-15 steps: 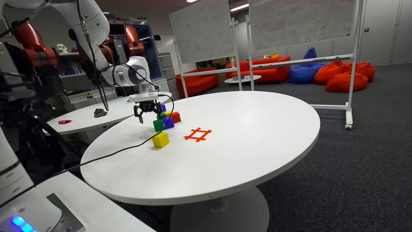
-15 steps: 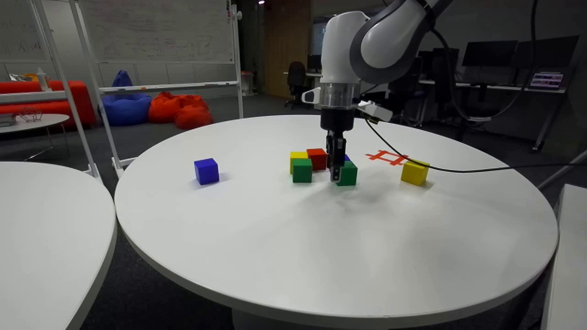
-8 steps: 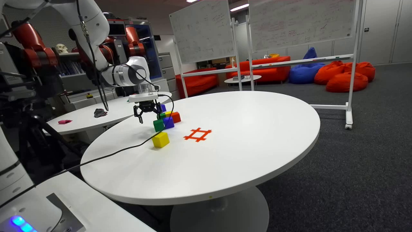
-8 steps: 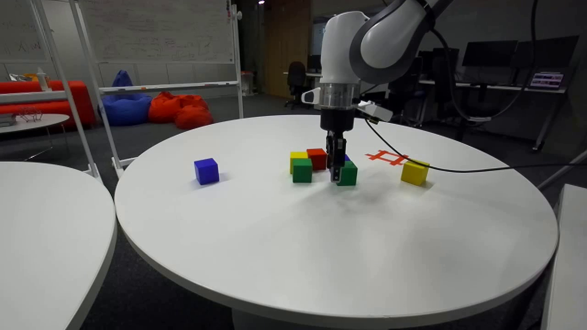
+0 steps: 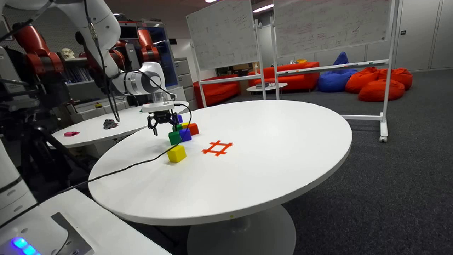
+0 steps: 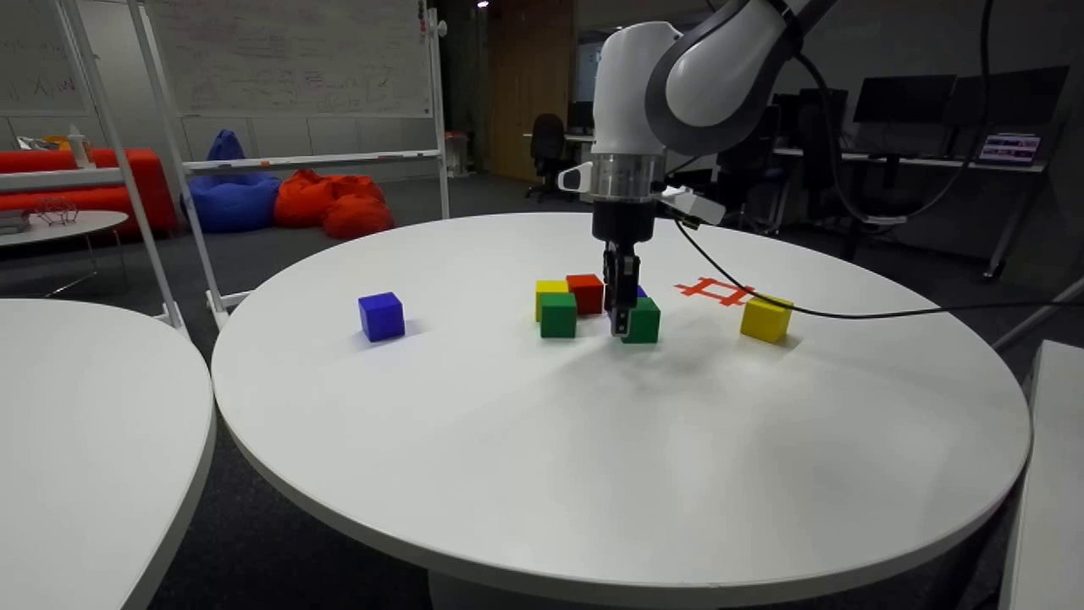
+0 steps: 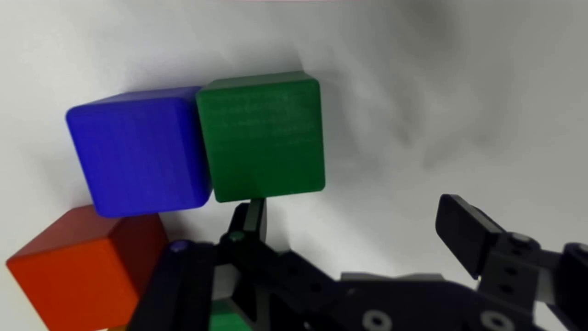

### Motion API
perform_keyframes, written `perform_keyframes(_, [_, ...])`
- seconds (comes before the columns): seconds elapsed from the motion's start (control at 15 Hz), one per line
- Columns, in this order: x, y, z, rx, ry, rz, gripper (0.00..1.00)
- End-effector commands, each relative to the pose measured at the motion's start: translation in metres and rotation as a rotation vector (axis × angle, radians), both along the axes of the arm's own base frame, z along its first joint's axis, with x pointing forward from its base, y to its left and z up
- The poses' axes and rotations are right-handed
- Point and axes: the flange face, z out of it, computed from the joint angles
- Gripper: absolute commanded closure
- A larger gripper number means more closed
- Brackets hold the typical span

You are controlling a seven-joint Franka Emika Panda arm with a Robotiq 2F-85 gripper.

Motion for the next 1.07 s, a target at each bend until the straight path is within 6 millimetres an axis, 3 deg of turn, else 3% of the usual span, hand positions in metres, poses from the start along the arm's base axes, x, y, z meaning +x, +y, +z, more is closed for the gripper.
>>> perform_keyframes(0.0, [-0.003,-0.014,0.007,0.016,0.0,-0.051,0.0])
perform_keyframes(0.4, [-0.021,-0.048,0.012,0.063,0.044,-0.209,0.0])
perform_keyframes(0.47, [-0.021,-0.048,0.012,0.059,0.039,-0.211,0.0])
perform_keyframes(0.53, [-0.007,-0.04,0.004,0.055,0.05,-0.175,0.0])
perform_keyframes(1.0, [-0.011,-0.043,0.005,0.053,0.053,-0.188,0.0])
